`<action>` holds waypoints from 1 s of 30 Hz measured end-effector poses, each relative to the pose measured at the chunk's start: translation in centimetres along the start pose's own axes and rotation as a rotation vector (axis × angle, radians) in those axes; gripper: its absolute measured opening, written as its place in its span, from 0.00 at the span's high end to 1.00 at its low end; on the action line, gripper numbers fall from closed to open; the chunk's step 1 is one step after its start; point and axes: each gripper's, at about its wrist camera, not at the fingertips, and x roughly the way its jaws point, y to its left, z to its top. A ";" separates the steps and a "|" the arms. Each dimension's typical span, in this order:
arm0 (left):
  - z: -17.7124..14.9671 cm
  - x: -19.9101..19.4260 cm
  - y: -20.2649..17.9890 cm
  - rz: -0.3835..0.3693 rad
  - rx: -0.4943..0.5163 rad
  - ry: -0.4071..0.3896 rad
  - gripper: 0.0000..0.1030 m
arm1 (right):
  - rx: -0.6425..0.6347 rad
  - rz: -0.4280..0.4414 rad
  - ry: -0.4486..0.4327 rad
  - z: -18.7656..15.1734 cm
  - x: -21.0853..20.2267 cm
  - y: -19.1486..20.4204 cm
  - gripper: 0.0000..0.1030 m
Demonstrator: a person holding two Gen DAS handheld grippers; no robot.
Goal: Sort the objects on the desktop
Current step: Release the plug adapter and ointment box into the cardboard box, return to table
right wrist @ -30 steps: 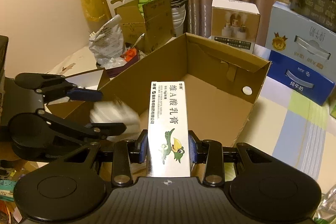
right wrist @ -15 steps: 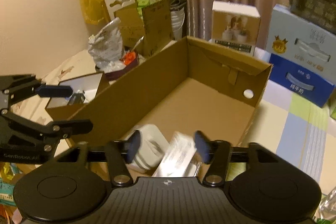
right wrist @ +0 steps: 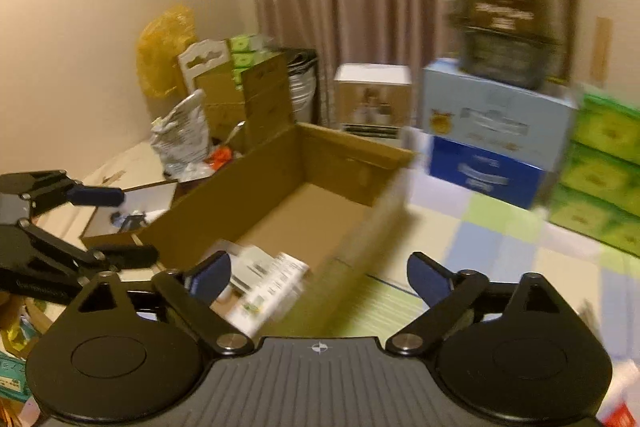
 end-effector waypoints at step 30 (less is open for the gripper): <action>-1.5 4.0 -23.4 -0.232 0.116 0.104 0.01 | 0.224 -0.329 0.019 -16.6 -17.4 -14.2 0.02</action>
